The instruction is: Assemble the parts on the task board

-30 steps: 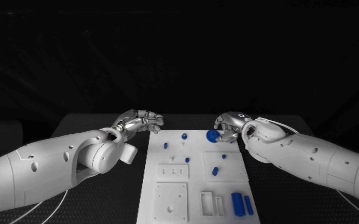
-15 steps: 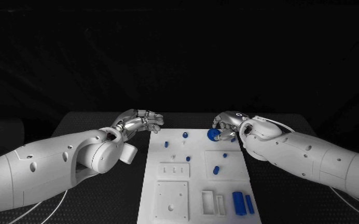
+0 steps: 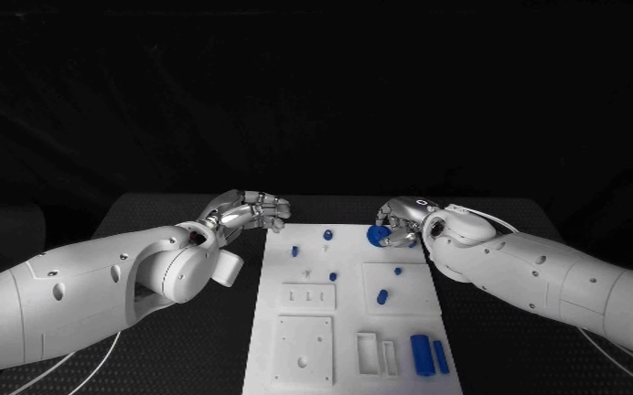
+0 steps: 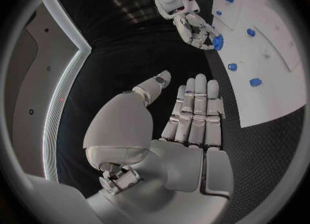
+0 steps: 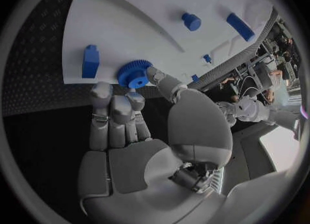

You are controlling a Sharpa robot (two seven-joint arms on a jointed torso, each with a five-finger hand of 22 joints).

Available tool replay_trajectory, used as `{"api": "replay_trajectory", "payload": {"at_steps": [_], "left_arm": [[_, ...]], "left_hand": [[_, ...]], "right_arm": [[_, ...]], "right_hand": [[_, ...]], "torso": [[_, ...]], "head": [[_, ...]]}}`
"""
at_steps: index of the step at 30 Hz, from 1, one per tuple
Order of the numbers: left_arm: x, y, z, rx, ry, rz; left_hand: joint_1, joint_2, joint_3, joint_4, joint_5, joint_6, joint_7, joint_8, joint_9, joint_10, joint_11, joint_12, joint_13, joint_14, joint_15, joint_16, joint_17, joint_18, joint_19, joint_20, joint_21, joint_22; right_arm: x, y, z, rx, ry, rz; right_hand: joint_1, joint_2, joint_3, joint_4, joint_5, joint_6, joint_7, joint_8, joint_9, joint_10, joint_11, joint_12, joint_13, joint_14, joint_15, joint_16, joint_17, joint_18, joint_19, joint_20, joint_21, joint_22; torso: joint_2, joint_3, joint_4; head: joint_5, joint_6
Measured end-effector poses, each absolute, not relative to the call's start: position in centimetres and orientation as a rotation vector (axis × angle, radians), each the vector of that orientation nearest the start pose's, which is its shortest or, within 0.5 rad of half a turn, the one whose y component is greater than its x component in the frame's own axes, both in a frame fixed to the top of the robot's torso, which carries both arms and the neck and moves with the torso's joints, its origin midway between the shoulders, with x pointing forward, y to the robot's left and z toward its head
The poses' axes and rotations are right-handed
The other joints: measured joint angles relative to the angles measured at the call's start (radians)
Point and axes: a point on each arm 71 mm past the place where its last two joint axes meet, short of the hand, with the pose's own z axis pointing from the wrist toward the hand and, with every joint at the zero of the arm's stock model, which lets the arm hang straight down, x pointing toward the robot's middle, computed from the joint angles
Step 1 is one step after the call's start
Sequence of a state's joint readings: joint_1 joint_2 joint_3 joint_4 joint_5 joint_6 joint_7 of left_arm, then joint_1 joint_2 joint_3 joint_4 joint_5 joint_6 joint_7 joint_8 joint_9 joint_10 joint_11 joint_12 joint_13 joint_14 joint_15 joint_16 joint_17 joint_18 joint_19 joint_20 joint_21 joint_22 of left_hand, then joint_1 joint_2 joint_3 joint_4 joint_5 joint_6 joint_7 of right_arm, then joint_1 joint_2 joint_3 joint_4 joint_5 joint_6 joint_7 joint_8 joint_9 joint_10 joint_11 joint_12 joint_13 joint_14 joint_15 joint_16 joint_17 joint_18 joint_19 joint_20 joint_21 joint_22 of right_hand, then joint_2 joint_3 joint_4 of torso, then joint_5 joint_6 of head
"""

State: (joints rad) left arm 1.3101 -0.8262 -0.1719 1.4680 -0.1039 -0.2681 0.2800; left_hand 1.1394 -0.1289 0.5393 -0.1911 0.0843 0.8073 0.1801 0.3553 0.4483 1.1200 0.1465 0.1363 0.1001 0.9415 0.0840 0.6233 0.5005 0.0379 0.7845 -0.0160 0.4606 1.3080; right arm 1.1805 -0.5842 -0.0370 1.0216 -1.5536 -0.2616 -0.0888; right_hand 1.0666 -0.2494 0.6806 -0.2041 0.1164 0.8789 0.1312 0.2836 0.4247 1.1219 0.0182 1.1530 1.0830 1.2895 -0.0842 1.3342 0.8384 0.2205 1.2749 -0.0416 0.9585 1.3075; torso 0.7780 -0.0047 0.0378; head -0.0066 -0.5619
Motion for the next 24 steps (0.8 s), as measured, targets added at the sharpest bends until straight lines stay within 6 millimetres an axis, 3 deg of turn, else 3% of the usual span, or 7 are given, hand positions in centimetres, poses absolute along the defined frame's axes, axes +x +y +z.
{"api": "replay_trajectory", "payload": {"at_steps": [8,15,24], "left_arm": [[50.08,21.57,-18.12,-0.984,1.609,-1.407],[50.05,21.52,-18.11,-0.980,1.611,-1.408],[50.08,21.40,-18.12,-0.977,1.612,-1.409]], "left_hand": [[0.000,0.000,0.000,0.000,0.000,0.000,0.000,0.000,0.000,0.000,0.000,0.000,0.000,0.000,0.000,0.000,0.000,0.000,0.000,0.000,0.000,0.000],[0.000,0.000,0.000,0.000,0.000,0.000,0.000,0.000,0.000,0.000,0.000,0.000,0.000,-0.003,0.003,0.000,0.000,0.000,0.000,0.000,0.004,0.000],[0.000,0.000,0.000,0.000,0.000,0.000,0.000,0.000,0.000,0.000,0.000,0.000,0.000,-0.003,0.003,0.000,0.000,-0.001,0.000,0.000,0.004,0.000]], "right_arm": [[56.38,-22.09,-22.58,-0.164,1.715,0.359],[56.42,-22.02,-22.69,-0.167,1.717,0.359],[56.35,-21.80,-22.90,-0.172,1.708,0.360]], "right_hand": [[0.004,0.004,0.011,0.000,0.004,0.000,0.000,0.000,0.001,0.000,0.000,0.000,0.000,0.000,0.000,0.000,0.003,0.000,-0.002,-0.001,0.000,0.000],[0.013,0.013,0.047,0.009,-0.013,0.000,0.000,0.000,0.001,-0.002,0.002,0.000,0.000,0.000,0.000,0.000,0.010,0.000,-0.005,0.002,0.006,0.000],[0.002,0.013,0.048,0.010,-0.016,0.002,-0.002,0.001,-0.001,-0.003,0.003,0.004,0.001,0.000,0.000,0.000,0.017,0.000,-0.005,0.002,0.015,0.000]], "torso": [[-0.001,0.0007,-0.0030],[-0.001,0.0006,-0.0028],[-0.001,-0.0006,-0.0030]], "head": [[0.003,-0.003],[0.002,-0.004],[0.002,-0.007]]}}
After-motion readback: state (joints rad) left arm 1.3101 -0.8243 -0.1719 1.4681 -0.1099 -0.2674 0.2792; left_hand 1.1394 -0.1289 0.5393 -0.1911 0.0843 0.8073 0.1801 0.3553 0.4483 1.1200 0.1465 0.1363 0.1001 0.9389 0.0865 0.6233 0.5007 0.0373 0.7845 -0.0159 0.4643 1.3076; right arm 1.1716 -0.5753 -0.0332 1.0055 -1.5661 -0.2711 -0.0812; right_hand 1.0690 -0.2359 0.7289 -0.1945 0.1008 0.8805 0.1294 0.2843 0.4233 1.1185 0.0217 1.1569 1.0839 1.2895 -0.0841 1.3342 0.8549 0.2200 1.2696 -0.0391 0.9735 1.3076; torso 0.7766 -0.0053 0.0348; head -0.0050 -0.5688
